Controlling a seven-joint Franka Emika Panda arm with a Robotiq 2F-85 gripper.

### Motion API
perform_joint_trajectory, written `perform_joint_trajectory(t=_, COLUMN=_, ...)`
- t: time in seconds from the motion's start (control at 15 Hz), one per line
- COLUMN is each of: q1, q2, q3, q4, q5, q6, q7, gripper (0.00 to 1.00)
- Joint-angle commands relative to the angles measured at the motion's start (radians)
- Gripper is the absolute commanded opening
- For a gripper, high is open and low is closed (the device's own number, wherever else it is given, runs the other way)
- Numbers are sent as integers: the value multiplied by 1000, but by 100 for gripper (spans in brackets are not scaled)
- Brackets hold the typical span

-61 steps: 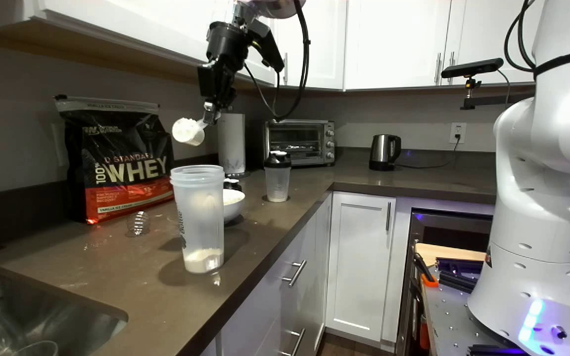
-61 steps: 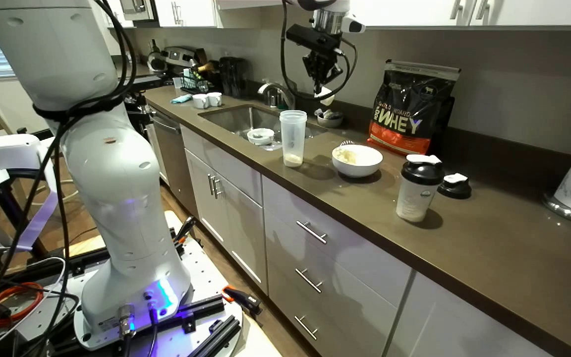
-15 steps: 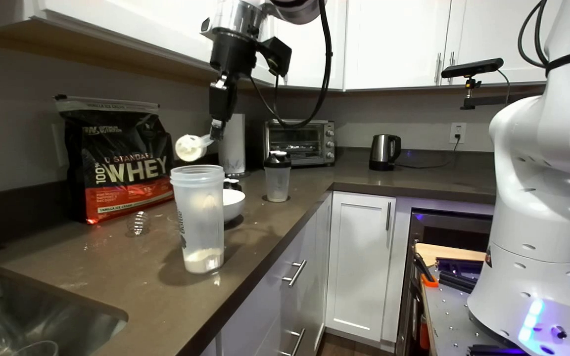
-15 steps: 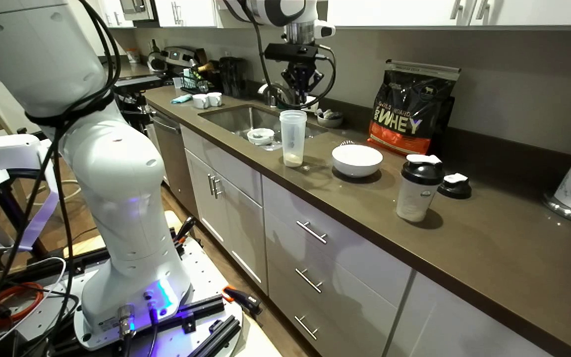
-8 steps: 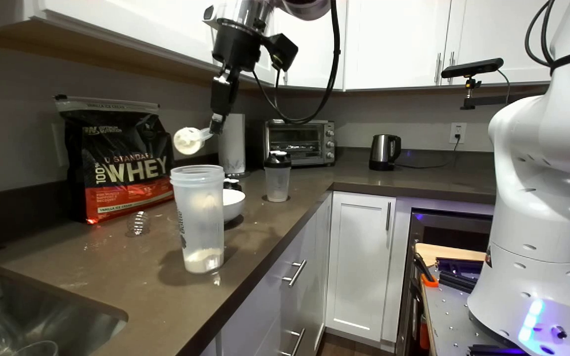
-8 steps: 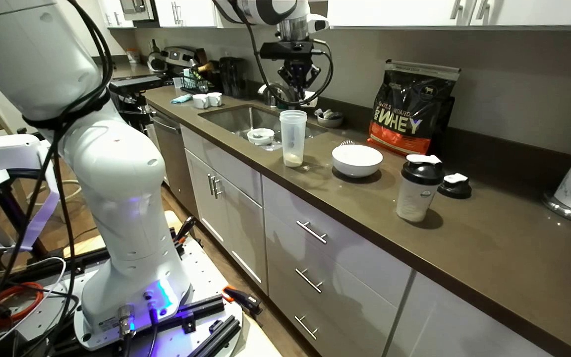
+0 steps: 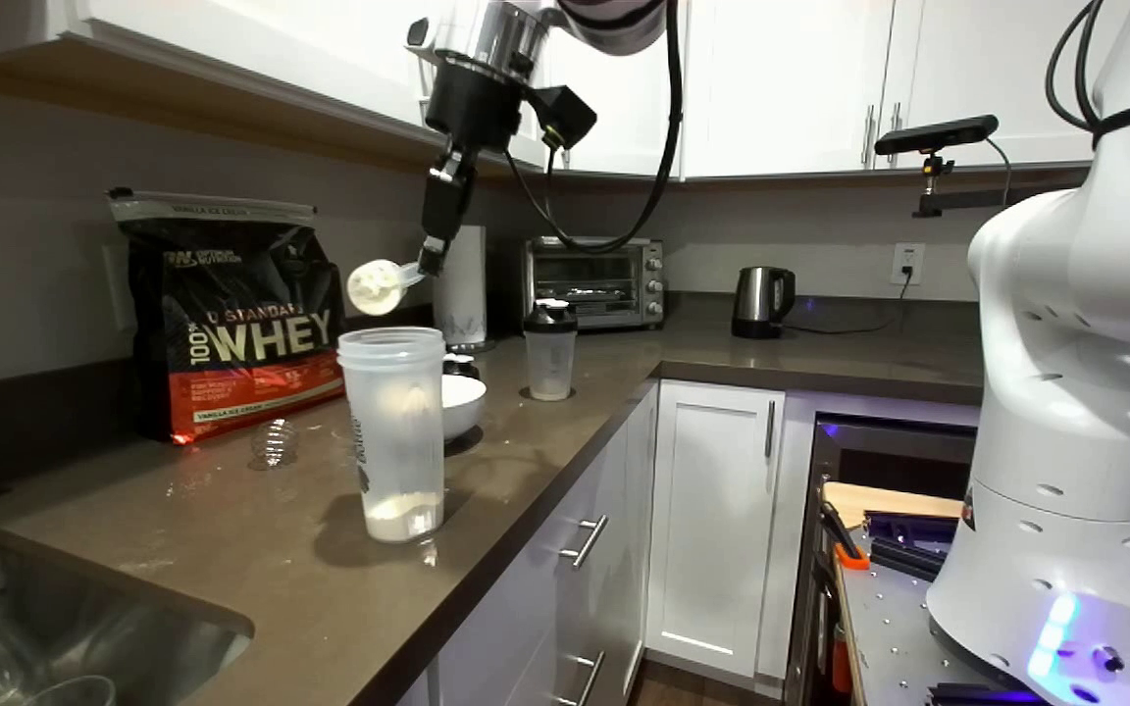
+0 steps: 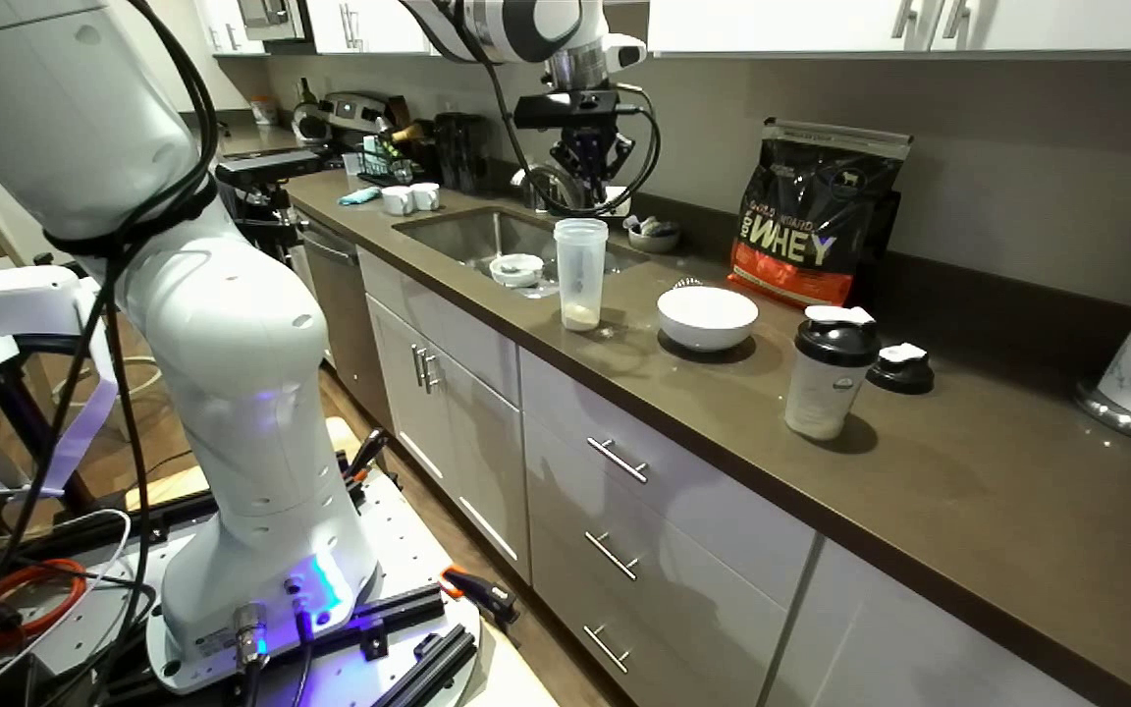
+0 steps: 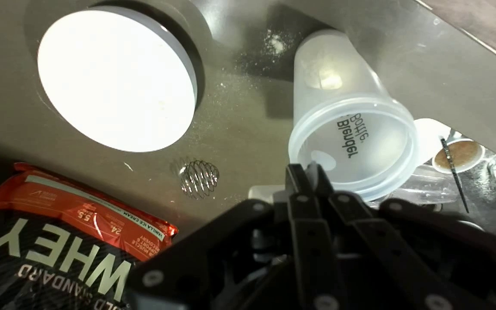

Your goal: Take a scoop of whey from the bowl and put it in the shaker bottle

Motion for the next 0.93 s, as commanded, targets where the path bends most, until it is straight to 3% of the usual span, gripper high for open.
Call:
perform_joint_trajectory(t=0.0, q1=11, q2=0, q3=-10, q4=2, q5=-5, q6=-3, q7=5, gripper=4)
perform_joint_trajectory(t=0.87, q1=10, q2=-19, q3=15, q4=-44, q5=-83, q6=50, q7=30, gripper=1)
